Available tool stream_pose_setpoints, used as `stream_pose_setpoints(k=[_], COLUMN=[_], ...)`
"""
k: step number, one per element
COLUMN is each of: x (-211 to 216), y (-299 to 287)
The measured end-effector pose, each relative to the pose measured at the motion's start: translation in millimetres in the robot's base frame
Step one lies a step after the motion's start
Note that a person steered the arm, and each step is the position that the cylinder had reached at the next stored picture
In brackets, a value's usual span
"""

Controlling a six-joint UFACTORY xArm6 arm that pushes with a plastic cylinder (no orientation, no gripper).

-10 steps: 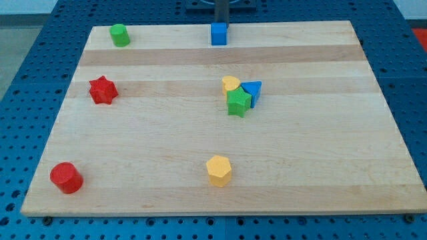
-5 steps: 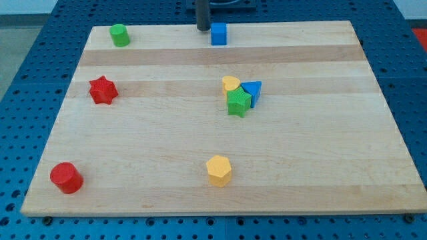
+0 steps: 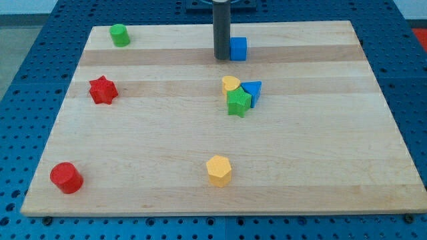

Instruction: Move the blue cube closer to the blue triangle

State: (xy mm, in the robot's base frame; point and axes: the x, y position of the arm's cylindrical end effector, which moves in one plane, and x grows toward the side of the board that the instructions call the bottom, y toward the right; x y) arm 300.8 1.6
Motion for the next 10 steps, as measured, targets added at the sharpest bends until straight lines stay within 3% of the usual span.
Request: stream_pose_setpoints(k=[4, 10], x=[-50.0, -24.0], y=[-14.7, 21.4])
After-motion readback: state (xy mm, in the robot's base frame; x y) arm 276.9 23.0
